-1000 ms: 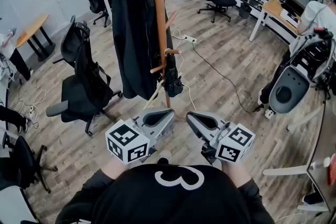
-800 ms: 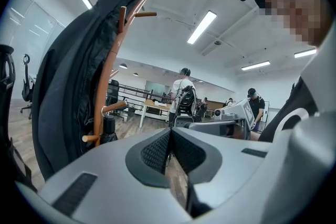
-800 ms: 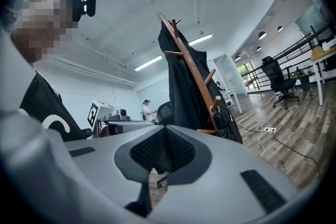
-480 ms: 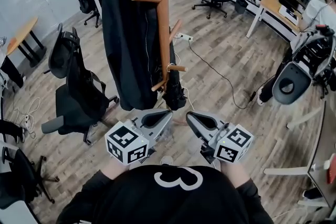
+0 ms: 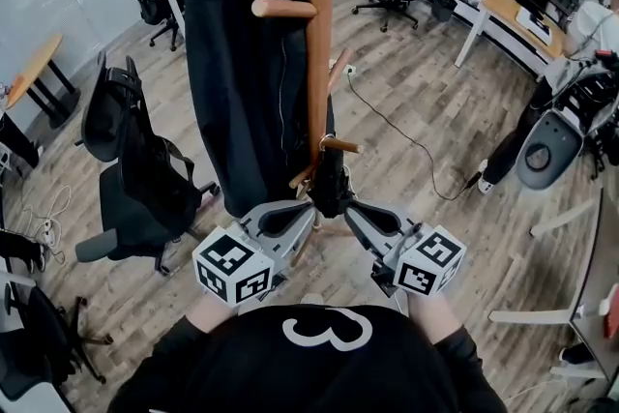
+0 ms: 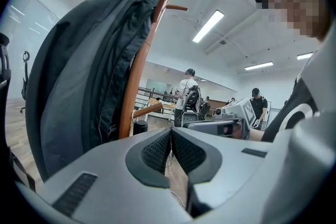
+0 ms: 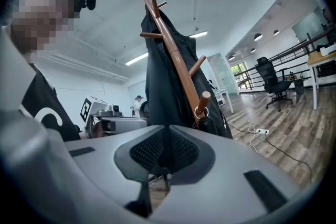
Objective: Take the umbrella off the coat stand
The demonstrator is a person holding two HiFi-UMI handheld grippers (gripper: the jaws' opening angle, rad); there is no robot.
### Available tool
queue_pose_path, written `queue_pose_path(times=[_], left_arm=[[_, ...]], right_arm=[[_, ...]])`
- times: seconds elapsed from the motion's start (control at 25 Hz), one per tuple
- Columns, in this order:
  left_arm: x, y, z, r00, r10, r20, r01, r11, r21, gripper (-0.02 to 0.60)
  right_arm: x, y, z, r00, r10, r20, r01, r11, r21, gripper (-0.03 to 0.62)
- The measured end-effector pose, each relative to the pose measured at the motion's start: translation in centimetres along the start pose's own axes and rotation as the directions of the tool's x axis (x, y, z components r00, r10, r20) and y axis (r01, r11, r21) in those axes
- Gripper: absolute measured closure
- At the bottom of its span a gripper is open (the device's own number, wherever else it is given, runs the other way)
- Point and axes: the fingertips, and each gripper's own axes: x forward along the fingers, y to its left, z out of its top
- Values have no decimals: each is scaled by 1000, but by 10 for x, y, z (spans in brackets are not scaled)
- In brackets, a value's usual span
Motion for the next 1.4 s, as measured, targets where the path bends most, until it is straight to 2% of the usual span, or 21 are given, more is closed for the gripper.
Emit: queue_pose_path(times=[0.32, 0.44, 0.6, 0.64, 0.72, 0.84, 1.12, 1.4], left_arm=[[6, 32, -3, 1000, -1, -5, 1, 1000, -25, 565], [11, 42, -5, 1000, -3, -13, 2, 1000, -22, 565], [16, 51, -8, 1000, -3, -23, 2, 1000, -17, 565], [17, 52, -8, 1000, -3, -26, 2, 1000, -18, 565], [20, 55, -9, 1000, -3, -31, 2, 1000, -19, 565], [24, 58, -13, 999, -1, -44, 1, 1000, -19, 565], [27, 62, -18, 998, 5, -61, -7, 1000, -23, 565], [27, 69, -19, 998, 13, -65, -15, 1000, -27, 565]], right_arm=[[28, -25, -3, 997, -74, -37, 71, 995, -76, 565], [36, -36, -3, 995, -93, -39, 90, 993, -83, 564], [45, -51, -10, 988, -144, -64, 134, 981, -140, 562], [47, -54, -11, 986, -152, -68, 141, 979, -147, 550], [51, -60, -13, 984, -159, -74, 147, 978, -150, 472], [55, -71, -16, 981, -180, -77, 166, 973, -157, 444], [67, -88, -26, 975, -203, -95, 185, 968, -166, 393], [86, -101, -37, 967, -223, -120, 200, 963, -179, 379]])
